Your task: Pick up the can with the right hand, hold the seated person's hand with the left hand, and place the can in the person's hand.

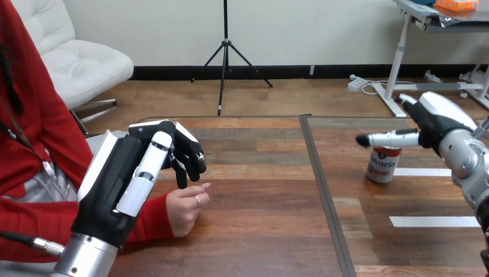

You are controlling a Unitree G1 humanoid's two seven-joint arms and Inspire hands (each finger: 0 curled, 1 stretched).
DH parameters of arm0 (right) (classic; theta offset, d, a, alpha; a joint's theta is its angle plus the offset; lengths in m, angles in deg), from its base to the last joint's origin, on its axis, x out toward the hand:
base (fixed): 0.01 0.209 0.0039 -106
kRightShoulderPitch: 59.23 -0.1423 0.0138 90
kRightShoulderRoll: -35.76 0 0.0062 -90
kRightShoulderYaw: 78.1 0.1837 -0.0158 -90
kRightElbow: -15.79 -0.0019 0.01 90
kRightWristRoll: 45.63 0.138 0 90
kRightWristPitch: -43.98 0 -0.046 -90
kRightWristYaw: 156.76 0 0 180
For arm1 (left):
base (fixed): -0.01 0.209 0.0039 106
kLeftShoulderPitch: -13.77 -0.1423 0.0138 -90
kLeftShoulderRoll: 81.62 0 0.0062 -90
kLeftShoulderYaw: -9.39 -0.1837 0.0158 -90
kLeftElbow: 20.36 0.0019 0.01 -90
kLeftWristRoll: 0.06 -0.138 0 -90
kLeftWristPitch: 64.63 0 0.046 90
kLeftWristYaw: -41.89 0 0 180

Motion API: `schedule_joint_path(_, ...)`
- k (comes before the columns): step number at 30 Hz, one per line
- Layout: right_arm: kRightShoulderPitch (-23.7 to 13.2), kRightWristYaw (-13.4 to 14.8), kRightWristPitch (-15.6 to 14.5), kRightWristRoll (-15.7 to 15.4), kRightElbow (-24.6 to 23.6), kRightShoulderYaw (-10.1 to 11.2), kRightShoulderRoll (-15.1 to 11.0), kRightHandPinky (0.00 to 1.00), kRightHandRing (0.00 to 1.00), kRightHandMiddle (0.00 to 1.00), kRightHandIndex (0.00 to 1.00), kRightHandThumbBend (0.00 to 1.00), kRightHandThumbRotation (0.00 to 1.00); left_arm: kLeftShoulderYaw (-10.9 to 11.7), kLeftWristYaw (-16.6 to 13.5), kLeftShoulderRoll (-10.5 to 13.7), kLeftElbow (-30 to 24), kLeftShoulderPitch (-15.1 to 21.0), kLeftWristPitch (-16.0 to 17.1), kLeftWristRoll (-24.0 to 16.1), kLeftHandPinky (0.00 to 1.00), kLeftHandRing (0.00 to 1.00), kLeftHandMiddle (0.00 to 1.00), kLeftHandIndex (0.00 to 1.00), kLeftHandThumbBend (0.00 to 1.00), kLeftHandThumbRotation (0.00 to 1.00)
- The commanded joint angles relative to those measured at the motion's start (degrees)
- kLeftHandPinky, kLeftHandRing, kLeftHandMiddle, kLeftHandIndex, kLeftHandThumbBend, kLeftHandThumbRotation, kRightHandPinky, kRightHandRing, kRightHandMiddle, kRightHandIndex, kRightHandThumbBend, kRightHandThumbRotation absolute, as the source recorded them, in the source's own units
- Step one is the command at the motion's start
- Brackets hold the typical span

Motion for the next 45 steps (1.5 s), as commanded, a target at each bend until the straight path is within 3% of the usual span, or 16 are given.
schedule_joint_path(1,-3.3,-0.1,0.1,0.4,-0.4,-0.6,1.3,0.91,0.98,0.97,0.96,1.0,0.59,1.0,0.1,0.9,-1.1,2.2,1.1,0.6,0.23,0.34,0.39,0.36,0.0,0.99)
schedule_joint_path(12,-2.3,-0.3,-0.6,0.7,0.0,-0.9,1.5,0.9,0.96,0.95,0.94,1.0,0.55,1.2,0.1,1.0,-1.3,2.0,1.1,0.7,0.23,0.34,0.39,0.36,0.0,0.99)
schedule_joint_path(27,-2.1,-2.4,-2.8,1.3,-0.2,-0.5,1.8,0.7,0.88,0.89,0.9,1.0,0.54,1.4,0.2,1.2,-1.2,2.3,1.1,1.2,0.23,0.34,0.39,0.36,0.0,0.98)
schedule_joint_path(33,-1.7,-1.5,-2.3,0.9,-0.4,-0.8,1.7,0.61,0.78,0.82,0.87,1.0,0.53,1.3,0.1,1.1,-1.3,2.4,0.8,1.1,0.23,0.34,0.39,0.36,0.0,0.98)
schedule_joint_path(39,-1.6,-1.2,-2.3,0.8,-0.4,-0.9,1.8,0.58,0.72,0.78,0.83,1.0,0.49,1.2,0.2,1.1,-1.4,2.6,0.7,1.3,0.23,0.34,0.39,0.36,0.0,0.98)
schedule_joint_path(45,-1.4,-0.9,-2.1,0.8,-0.5,-1.0,1.7,0.62,0.75,0.79,0.8,0.94,0.42,1.1,-0.1,1.1,-1.7,2.6,0.0,1.0,0.23,0.34,0.38,0.35,0.0,0.97)
